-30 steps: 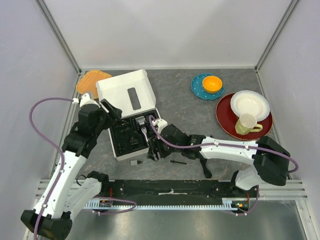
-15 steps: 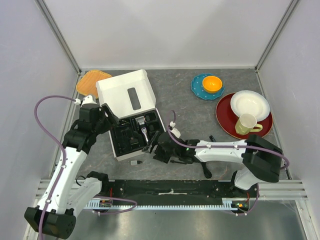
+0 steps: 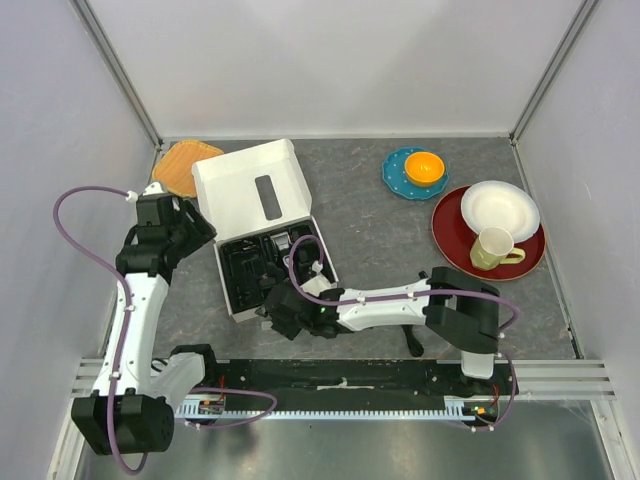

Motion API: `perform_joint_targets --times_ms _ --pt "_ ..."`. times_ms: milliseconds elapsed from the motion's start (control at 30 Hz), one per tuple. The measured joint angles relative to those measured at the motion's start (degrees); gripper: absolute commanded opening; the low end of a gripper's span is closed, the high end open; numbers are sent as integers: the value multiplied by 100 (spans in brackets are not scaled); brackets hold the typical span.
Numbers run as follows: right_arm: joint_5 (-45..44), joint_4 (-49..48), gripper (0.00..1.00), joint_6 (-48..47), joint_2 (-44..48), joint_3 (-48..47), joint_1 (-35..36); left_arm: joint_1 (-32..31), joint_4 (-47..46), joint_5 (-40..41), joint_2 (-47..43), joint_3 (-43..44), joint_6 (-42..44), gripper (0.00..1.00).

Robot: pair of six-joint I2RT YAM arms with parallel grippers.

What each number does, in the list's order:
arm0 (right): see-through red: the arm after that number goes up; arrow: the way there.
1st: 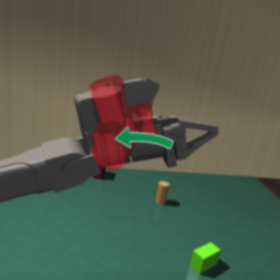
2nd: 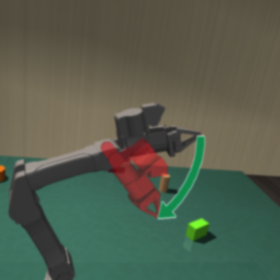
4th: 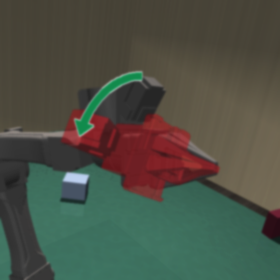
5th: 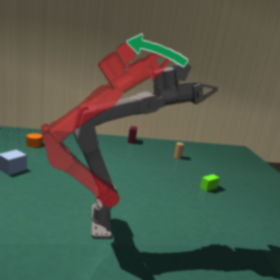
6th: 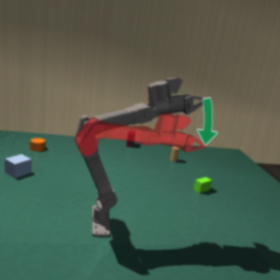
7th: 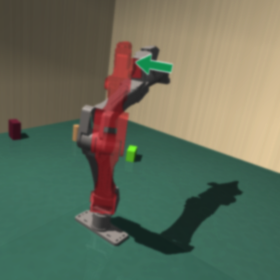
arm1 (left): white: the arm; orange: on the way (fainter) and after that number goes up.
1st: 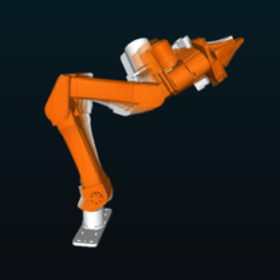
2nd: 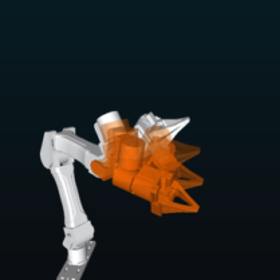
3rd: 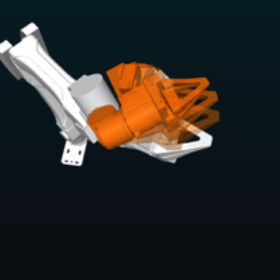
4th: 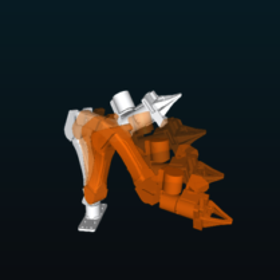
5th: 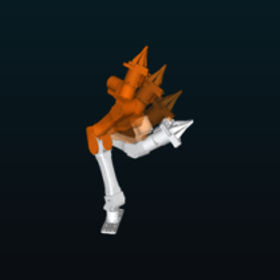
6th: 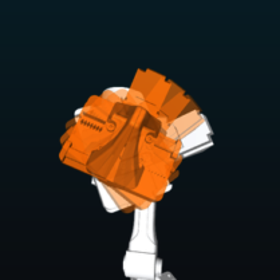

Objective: Sort the hair-cutting tools

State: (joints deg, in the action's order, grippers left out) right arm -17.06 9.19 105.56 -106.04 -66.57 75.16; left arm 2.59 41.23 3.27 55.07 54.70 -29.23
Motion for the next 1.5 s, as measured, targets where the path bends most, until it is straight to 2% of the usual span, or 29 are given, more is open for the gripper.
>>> perform_joint_targets --times_ms 367,500,567,667,800,967,1300,1500 --pt "-424 780 59 492 -586 -533 179 439 -407 -348 -138 -361 -4 72" --pt "-557 946 66 634 -774 -719 199 485 -428 -372 -203 -404 -4 72" --pt "-603 1012 66 693 -828 -756 199 485 -459 -376 -262 -420 -4 72" --pt "-686 1064 62 728 -837 -796 199 496 -496 -378 -350 -433 -4 72" --pt "-774 1178 49 721 -861 -824 199 522 -516 -378 -411 -448 -4 72" --pt "-785 1287 45 708 -920 -872 199 551 -527 -385 -455 -450 -4 72" --pt "-629 1718 29 459 -997 -1064 192 627 -546 -507 -483 -485 -4 72" --pt "-560 1847 30 68 -960 -1088 111 673 -584 -645 -483 -529 -4 72"
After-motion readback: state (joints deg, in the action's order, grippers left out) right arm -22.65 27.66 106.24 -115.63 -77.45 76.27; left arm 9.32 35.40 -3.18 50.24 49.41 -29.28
